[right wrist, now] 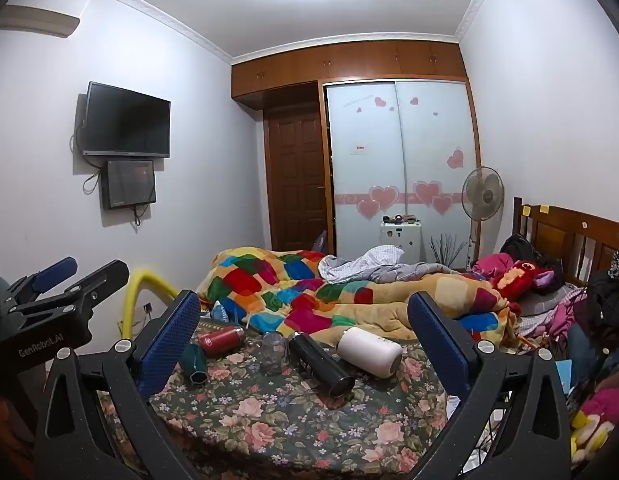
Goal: Flip cup upright
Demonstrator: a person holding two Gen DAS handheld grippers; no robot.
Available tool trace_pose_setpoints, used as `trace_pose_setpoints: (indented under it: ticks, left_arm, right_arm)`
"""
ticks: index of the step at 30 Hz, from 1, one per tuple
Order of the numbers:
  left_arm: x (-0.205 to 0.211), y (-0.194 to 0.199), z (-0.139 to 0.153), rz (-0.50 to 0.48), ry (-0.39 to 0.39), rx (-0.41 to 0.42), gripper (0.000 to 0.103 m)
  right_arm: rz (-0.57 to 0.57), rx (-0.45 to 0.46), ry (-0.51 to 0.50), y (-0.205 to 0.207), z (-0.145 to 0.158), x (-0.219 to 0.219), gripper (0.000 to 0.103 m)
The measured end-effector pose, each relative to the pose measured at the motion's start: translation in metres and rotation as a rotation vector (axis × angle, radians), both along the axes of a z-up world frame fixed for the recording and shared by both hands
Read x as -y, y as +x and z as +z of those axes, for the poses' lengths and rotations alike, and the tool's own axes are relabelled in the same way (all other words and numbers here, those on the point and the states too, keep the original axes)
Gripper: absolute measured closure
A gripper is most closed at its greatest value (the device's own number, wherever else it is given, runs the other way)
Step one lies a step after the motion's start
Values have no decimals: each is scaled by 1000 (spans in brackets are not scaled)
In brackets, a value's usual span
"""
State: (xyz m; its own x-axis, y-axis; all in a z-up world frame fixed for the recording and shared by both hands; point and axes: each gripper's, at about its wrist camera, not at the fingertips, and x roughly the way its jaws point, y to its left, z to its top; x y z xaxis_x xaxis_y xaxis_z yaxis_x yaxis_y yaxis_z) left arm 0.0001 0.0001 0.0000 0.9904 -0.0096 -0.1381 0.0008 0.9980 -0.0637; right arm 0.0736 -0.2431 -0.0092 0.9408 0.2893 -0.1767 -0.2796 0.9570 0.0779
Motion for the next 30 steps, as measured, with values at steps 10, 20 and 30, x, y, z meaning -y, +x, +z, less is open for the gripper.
trace_pose_setpoints:
  ticks: [10, 20, 30]
  left_arm:
    - [-5, 3, 3, -8, -1, 2, 0]
    - [6, -1, -3, -18, -1, 23, 0]
    - [4, 1, -6, -3, -11, 11, 0]
  right_arm:
    - [0, -14, 4, -1, 0, 0, 0]
    - [-3, -15, 6, -2, -2, 2, 0]
    - [-1, -17, 6, 0, 0, 4, 0]
